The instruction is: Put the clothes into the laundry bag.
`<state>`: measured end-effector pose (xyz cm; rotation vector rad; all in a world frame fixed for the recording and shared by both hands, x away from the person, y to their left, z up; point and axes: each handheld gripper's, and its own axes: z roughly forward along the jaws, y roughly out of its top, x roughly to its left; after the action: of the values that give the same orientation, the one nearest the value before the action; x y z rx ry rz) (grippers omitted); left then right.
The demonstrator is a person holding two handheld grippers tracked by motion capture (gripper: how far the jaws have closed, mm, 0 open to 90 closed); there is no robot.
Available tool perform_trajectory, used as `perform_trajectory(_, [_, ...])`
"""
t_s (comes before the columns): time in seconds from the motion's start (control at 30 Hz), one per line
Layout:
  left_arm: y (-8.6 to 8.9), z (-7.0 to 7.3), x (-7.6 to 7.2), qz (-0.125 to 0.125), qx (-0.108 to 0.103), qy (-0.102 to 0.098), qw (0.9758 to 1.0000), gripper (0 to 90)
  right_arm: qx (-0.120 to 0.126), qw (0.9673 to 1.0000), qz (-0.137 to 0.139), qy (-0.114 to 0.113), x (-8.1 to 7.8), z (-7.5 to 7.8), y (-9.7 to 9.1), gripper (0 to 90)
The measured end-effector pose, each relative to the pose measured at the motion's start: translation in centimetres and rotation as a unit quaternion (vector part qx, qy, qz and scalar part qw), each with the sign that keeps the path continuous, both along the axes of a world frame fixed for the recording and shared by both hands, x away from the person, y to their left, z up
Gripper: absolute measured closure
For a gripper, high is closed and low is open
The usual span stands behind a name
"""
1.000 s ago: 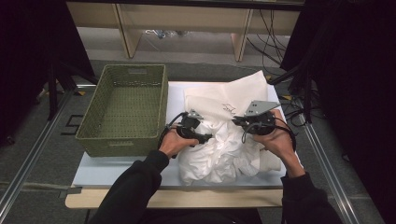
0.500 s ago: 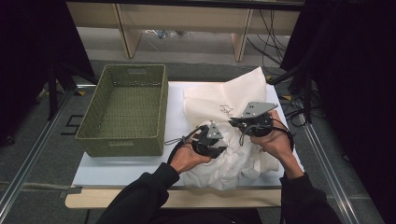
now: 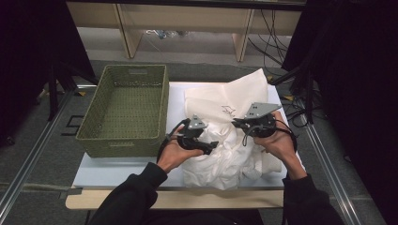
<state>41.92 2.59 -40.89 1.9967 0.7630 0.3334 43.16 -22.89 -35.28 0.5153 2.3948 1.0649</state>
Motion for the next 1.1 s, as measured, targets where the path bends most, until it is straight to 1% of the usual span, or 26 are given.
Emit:
perform_trajectory(0.03, [0.7,0.2,0.0,0.011,0.001,0.000,0.9999,26.0,0.001,1.0000,-0.004,0.001,0.0,0.0,0.0,88.1])
perform_trajectory(0.1, [2.0,0.4,0.5,0.047,0.007,0.004,0.9989,25.6,-0.002,1.0000,-0.001,-0.002,0.0,0.0,0.1,88.0])
perform_trajectory(0.13, [2.5,0.4,0.9,0.059,0.003,0.008,0.9982,25.6,-0.002,1.0000,-0.002,-0.002,0.1,0.0,0.1,88.0])
perform_trajectory(0.2, [3.0,-0.1,1.8,0.066,0.002,0.024,0.9975,26.8,-0.002,1.0000,-0.002,0.001,0.2,-0.1,0.2,87.9])
perform_trajectory(0.23, [2.9,-0.5,2.2,0.066,0.005,0.031,0.9973,26.7,-0.005,1.0000,0.001,-0.003,0.3,-0.1,0.2,87.9])
perform_trajectory(0.3, [2.4,-1.3,3.1,0.041,0.011,0.045,0.9981,26.5,-0.003,1.0000,-0.003,0.003,0.3,-0.2,0.3,87.9])
perform_trajectory(0.33, [2.1,-1.6,3.4,0.039,0.013,0.050,0.9979,26.4,-0.002,1.0000,-0.003,0.004,0.3,-0.2,0.2,87.9])
perform_trajectory(0.4, [1.4,-2.5,4.3,0.035,0.002,0.053,0.9980,25.2,-0.003,1.0000,-0.003,0.004,0.3,-0.2,0.2,87.9])
perform_trajectory(0.43, [1.0,-2.9,4.7,0.022,-0.009,0.070,0.9972,28.4,-0.004,1.0000,-0.002,0.003,0.4,-0.2,0.2,87.8])
perform_trajectory(0.47, [0.7,-3.1,4.7,0.009,-0.028,0.076,0.9966,36.3,-0.004,1.0000,-0.001,0.004,0.4,-0.3,0.2,87.8])
perform_trajectory(0.5, [0.5,-3.2,4.6,-0.015,-0.036,0.075,0.9965,47.6,-0.004,1.0000,-0.005,0.006,0.4,-0.3,0.2,87.8])
perform_trajectory(0.53, [0.2,-3.1,4.3,-0.037,-0.032,0.075,0.9960,57.0,-0.003,0.9999,-0.008,0.005,0.4,-0.3,0.1,87.8])
perform_trajectory(0.57, [-0.4,-3.0,3.7,-0.042,-0.024,0.059,0.9970,62.1,-0.004,1.0000,-0.004,0.003,0.5,-0.4,0.1,87.8])
perform_trajectory(0.6, [-1.0,-2.7,3.0,-0.054,-0.020,0.050,0.9971,66.4,0.000,0.9999,-0.009,0.010,0.5,-0.4,0.0,87.8])
perform_trajectory(0.63, [-1.6,-2.5,2.5,-0.054,-0.017,0.046,0.9974,68.2,0.000,0.9999,-0.009,0.009,0.5,-0.4,0.0,87.8])
perform_trajectory(0.67, [-2.4,-2.3,1.7,-0.051,0.001,0.033,0.9982,69.1,0.003,0.9999,-0.004,0.009,0.5,-0.3,0.1,87.8])
perform_trajectory(0.7, [-3.5,-1.8,0.9,-0.063,0.031,0.012,0.9975,69.8,0.009,0.9999,-0.001,0.010,0.5,-0.3,0.1,87.8])
perform_trajectory(0.73, [-4.2,-1.5,0.5,-0.069,0.042,0.003,0.9967,70.2,0.009,0.9999,-0.002,0.009,0.4,-0.3,0.3,87.8])
perform_trajectory(0.77, [-4.7,-1.3,0.4,-0.065,0.049,-0.002,0.9967,70.9,0.007,0.9999,-0.003,0.009,0.3,-0.3,0.3,87.8])
perform_trajectory(0.87, [-5.1,-1.2,1.2,-0.052,0.043,-0.001,0.9977,71.8,0.009,0.9999,0.005,0.007,0.1,-0.1,0.5,88.0])
perform_trajectory(0.9, [-5.0,-1.4,1.7,-0.042,0.040,0.004,0.9983,71.7,0.013,0.9999,0.010,0.005,0.0,0.0,0.4,88.1])
perform_trajectory(0.93, [-5.0,-1.6,2.3,-0.026,0.045,0.006,0.9987,71.4,0.021,0.9997,0.010,0.008,-0.1,0.1,0.4,88.1])
perform_trajectory(0.97, [-4.9,-2.0,2.8,-0.011,0.043,0.009,0.9990,70.6,0.019,0.9997,0.012,0.010,-0.1,0.1,0.4,88.1])
perform_trajectory(1.0, [-4.7,-2.2,3.3,0.001,0.035,0.011,0.9993,69.5,0.017,0.9998,0.009,0.010,-0.1,0.1,0.4,88.1])
perform_trajectory(1.03, [-4.4,-2.3,3.6,0.016,0.021,0.022,0.9994,68.4,0.012,0.9998,0.008,0.010,-0.1,0.0,0.3,88.1])
perform_trajectory(1.1, [-3.8,-2.2,3.7,0.018,0.013,0.028,0.9994,66.4,0.011,0.9999,0.001,0.013,-0.1,-0.2,0.1,88.1])
